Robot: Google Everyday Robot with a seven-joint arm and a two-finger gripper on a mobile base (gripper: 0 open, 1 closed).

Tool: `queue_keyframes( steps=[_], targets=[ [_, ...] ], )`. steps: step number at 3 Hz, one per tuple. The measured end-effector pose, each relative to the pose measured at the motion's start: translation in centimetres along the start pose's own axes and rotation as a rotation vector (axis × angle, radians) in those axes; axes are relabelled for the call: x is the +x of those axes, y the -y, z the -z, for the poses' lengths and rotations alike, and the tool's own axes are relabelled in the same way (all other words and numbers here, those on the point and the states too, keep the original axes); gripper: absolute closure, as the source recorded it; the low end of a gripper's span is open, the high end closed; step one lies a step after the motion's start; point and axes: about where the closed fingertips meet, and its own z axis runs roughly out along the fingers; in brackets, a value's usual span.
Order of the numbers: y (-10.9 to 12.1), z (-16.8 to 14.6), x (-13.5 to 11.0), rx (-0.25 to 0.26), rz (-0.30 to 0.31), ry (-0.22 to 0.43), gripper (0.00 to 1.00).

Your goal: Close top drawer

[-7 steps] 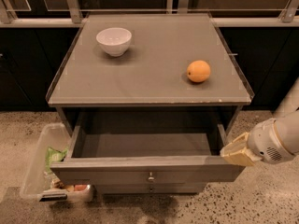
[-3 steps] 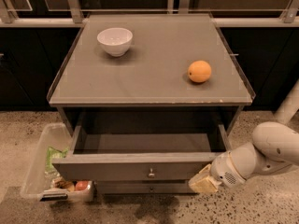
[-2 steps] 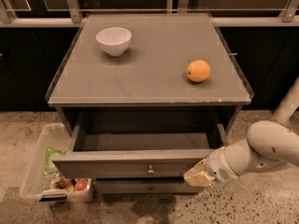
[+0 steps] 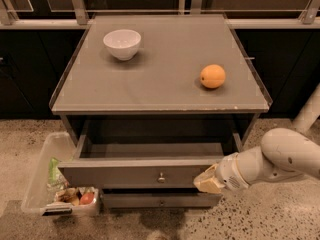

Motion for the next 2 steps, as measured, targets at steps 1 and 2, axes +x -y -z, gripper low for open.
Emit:
queue_keyframes(
  steps=[1, 2],
  targets=[
    [0.4, -0.16, -0.64, 0.036, 0.013, 0.014, 1.0],
    [1.39, -0.05, -0.96, 0.112, 0.013, 0.041, 1.0]
  ],
)
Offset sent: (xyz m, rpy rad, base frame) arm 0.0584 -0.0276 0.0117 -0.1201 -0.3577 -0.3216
